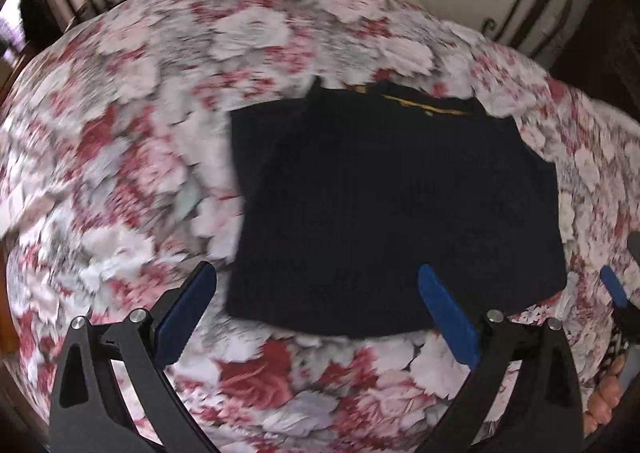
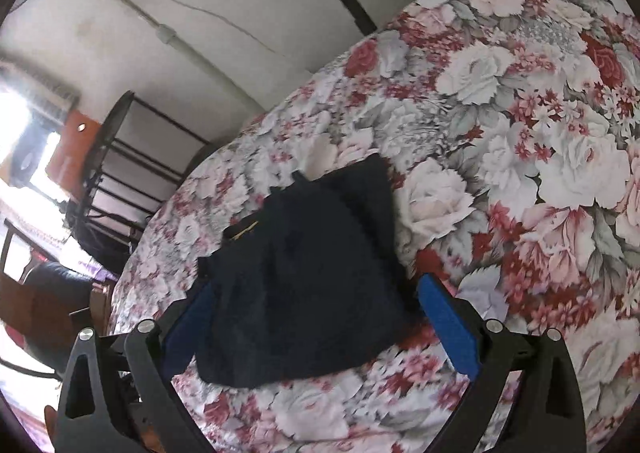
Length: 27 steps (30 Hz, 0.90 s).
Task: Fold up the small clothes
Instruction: 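Grasp the folded cardigan edge with the right gripper and pull it open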
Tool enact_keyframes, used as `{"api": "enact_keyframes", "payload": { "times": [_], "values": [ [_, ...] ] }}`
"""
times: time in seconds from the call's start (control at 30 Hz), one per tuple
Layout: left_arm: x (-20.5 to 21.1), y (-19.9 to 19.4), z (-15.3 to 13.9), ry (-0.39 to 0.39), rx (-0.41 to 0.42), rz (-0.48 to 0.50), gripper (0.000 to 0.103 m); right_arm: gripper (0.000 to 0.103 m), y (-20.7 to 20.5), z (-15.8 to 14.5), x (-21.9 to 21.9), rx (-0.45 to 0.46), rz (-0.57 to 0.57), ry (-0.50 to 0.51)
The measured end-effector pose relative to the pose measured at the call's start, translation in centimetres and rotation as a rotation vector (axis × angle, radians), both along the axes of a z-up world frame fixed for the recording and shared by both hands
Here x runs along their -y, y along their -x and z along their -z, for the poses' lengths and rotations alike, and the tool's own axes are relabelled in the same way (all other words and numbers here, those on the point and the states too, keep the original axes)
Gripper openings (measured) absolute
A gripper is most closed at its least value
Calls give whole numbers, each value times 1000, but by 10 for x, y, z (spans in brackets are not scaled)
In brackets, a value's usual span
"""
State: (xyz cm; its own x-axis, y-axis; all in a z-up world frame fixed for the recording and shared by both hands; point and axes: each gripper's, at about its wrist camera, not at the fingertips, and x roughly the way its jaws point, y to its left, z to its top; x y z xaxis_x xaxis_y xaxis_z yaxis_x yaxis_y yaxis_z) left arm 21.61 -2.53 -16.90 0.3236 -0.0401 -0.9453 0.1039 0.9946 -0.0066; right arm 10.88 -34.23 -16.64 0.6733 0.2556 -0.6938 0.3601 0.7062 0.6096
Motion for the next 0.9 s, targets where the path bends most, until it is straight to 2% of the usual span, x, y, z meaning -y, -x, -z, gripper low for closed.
{"api": "enact_keyframes", "payload": {
  "times": [0.13, 0.3, 0.43, 0.53, 0.77, 0.83, 0.9],
  "values": [
    [24, -7, 11, -99, 0, 61, 98, 86, -2, 25, 10, -20, 11, -79],
    [31, -23, 20, -143, -4, 79, 98, 75, -12, 61, 22, -53, 41, -148],
    [29, -36, 29, -153, -23, 72, 98, 75, -22, 84, 27, -64, 49, -185],
    [30, -41, 41, -165, -50, 74, 98, 75, -32, 85, 25, -54, 19, -177],
    [41, -44, 59, -213, -49, 94, 98, 71, -43, 88, 12, -77, -44, -48],
    [42, -43, 63, -218, -46, 81, 99, 65, -44, 88, 6, -84, -56, -6],
    [43, -43, 67, -225, -46, 72, 99, 38, -44, 87, 3, -72, -67, -22]
  ]
}}
